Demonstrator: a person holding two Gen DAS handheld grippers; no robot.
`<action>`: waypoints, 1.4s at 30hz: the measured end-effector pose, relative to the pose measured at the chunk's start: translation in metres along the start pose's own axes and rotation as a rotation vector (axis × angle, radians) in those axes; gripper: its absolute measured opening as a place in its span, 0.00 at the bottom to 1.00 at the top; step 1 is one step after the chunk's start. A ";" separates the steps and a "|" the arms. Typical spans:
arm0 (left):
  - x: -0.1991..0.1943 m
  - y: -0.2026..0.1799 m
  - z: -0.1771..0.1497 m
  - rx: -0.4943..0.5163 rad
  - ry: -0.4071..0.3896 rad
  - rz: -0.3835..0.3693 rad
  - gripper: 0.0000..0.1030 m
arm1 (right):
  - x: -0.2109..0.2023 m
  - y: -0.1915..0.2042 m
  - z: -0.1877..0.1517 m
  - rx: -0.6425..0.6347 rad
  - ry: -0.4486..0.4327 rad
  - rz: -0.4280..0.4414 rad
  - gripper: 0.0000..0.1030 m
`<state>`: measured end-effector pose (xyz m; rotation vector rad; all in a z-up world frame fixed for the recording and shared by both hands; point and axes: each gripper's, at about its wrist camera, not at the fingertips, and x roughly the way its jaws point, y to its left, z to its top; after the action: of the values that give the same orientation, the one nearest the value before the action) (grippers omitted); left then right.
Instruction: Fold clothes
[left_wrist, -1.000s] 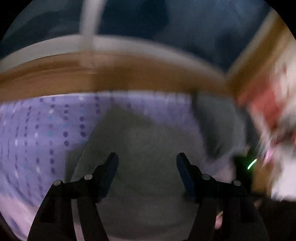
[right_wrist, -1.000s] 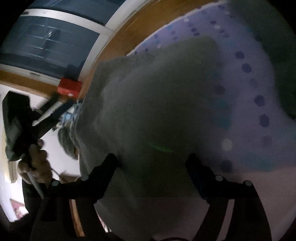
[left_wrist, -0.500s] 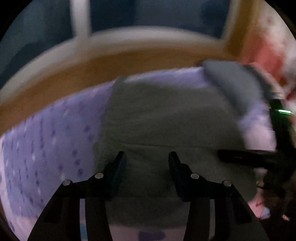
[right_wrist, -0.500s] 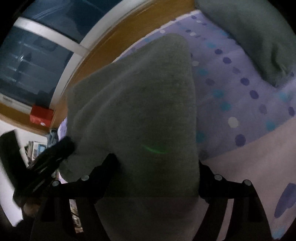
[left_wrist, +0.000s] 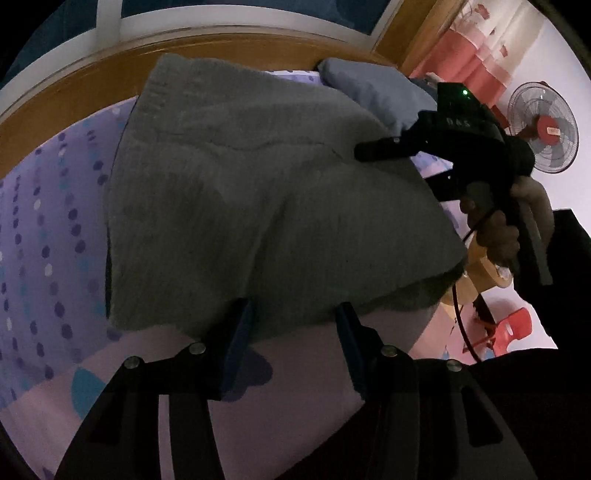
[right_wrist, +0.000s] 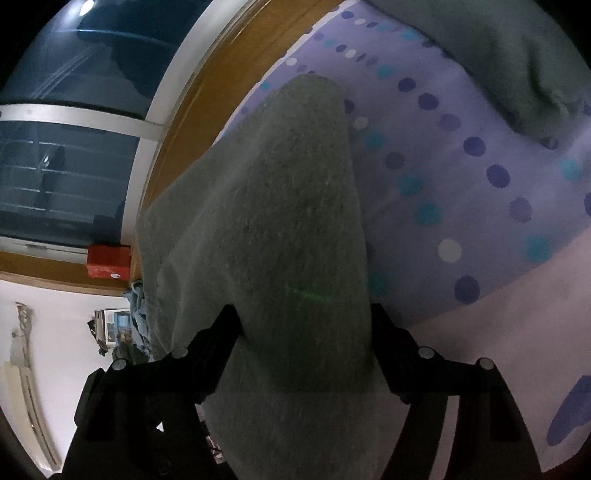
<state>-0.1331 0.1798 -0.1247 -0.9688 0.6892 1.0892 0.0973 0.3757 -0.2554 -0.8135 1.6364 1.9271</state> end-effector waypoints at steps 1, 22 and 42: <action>-0.006 0.000 0.001 0.001 -0.008 -0.004 0.46 | 0.000 0.000 0.000 -0.003 -0.004 0.000 0.70; 0.016 0.089 0.075 -0.277 -0.087 -0.156 0.45 | -0.030 0.035 0.001 -0.137 -0.045 0.030 0.25; -0.104 0.346 -0.027 -0.733 -0.086 -0.512 0.45 | 0.146 0.409 -0.144 -0.819 0.109 -0.442 0.28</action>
<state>-0.4939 0.1649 -0.1518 -1.6022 -0.0714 0.9152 -0.2714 0.1623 -0.0881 -1.4545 0.5683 2.2102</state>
